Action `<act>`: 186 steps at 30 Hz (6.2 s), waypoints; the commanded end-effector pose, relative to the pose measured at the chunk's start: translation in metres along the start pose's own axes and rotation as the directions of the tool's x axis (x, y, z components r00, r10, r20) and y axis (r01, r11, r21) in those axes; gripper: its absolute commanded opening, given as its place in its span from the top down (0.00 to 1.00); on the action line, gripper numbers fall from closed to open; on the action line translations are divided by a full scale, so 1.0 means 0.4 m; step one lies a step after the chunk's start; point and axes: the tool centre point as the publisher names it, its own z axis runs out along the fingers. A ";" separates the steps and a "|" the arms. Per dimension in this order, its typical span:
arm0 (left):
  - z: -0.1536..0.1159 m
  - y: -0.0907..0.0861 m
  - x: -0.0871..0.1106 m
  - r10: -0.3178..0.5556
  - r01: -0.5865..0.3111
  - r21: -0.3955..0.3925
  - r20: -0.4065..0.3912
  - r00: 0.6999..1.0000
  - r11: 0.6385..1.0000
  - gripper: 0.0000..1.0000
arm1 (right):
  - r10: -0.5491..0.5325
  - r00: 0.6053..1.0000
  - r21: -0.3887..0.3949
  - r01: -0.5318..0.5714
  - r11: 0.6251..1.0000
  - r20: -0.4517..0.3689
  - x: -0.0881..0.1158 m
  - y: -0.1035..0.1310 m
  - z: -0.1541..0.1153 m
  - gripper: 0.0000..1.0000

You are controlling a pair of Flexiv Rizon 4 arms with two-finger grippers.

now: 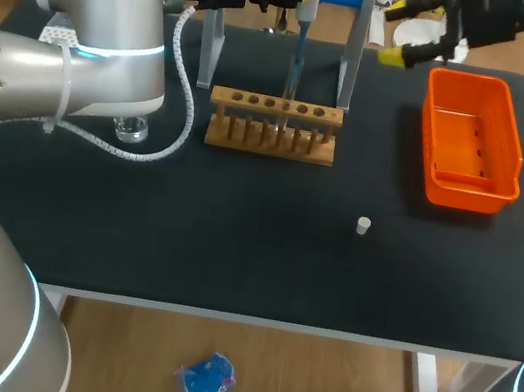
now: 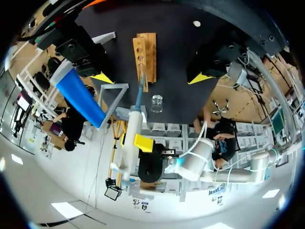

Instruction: Invert the test tube, pick up the pipette, mount the tip to pipette, aspirate from beaker and dispense into the tube, eject the tip, return the pipette, and cap with the stopper.

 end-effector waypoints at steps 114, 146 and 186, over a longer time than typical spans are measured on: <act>-0.008 -0.121 -0.007 0.054 -0.054 0.011 0.012 0.998 0.998 1.00 | -0.034 0.998 0.028 0.036 0.999 -0.060 -0.061 -0.147 0.178 0.00; -0.004 -0.250 0.004 0.112 -0.112 0.003 0.020 0.993 0.994 1.00 | -0.034 0.998 0.028 0.036 0.999 -0.060 -0.061 -0.147 0.178 0.00; 0.043 -0.331 0.297 0.140 -0.146 -0.004 -0.242 0.960 0.989 1.00 | -0.073 0.996 -0.161 0.082 0.983 0.060 0.124 -0.002 -0.072 0.00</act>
